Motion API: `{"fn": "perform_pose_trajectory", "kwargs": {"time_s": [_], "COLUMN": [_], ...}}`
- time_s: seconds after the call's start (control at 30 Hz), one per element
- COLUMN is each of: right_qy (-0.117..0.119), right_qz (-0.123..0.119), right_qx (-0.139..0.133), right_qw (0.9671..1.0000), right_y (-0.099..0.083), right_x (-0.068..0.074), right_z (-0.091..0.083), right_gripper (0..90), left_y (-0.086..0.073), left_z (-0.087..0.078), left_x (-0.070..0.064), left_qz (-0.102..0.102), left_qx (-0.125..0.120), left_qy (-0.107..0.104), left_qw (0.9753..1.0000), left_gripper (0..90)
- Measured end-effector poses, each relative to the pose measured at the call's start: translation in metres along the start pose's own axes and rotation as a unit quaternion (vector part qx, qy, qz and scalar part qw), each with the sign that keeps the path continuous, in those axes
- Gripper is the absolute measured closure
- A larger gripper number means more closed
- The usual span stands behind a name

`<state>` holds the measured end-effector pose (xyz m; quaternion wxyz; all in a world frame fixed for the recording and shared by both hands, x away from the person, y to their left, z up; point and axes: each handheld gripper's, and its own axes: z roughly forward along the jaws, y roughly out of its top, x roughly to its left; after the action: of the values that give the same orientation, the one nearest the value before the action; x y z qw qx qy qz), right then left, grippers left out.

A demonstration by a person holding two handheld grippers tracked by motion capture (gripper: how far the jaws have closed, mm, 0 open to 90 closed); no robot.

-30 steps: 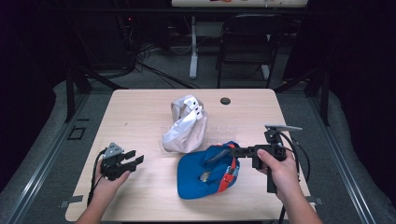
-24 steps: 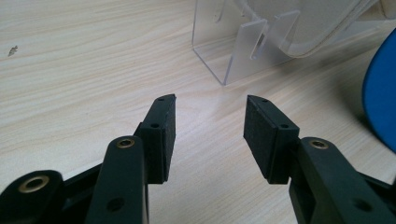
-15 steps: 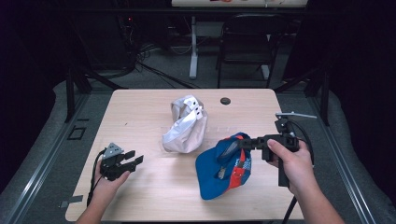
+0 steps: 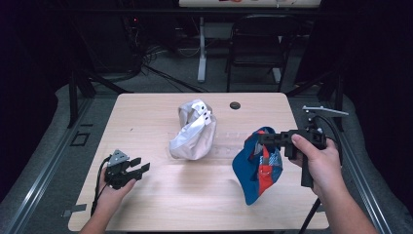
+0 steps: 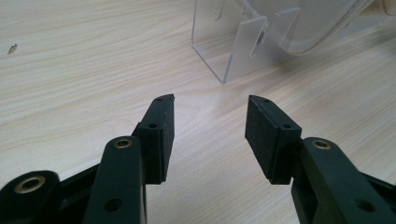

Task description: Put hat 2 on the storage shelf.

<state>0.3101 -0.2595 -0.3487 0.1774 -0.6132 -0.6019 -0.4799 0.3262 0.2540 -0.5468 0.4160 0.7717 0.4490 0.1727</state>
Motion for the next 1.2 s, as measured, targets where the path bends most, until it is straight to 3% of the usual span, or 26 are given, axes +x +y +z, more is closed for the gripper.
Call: {"fn": "perform_pose_trajectory", "kwargs": {"time_s": [0.37,0.47,0.83,1.0,1.2], "right_qy": [0.048,0.053,0.050,0.049,0.041], "right_qz": [0.034,0.034,0.032,0.040,0.041], "right_qx": [-0.022,-0.025,-0.061,-0.095,-0.109], "right_qw": [0.9980,0.9977,0.9964,0.9935,0.9924], "right_y": [0.012,0.016,0.034,0.048,0.061], "right_x": [0.003,0.006,0.019,0.023,0.026], "right_z": [0.003,0.003,-0.011,-0.020,-0.020], "right_gripper": [78.2,78.2,78.3,78.3,78.3], "left_y": [0.000,-0.001,0.000,-0.001,-0.002], "left_z": [0.000,0.000,0.000,0.002,0.003], "left_x": [0.001,0.002,-0.001,-0.001,-0.001], "left_qz": [-0.002,-0.005,0.006,0.009,0.008], "left_qx": [0.005,0.002,-0.004,-0.001,-0.003], "left_qy": [0.000,0.003,0.010,0.014,0.016], "left_qw": [1.0000,1.0000,0.9999,0.9999,0.9998], "left_gripper": [48.2,47.3,45.3,43.7,42.2]}}
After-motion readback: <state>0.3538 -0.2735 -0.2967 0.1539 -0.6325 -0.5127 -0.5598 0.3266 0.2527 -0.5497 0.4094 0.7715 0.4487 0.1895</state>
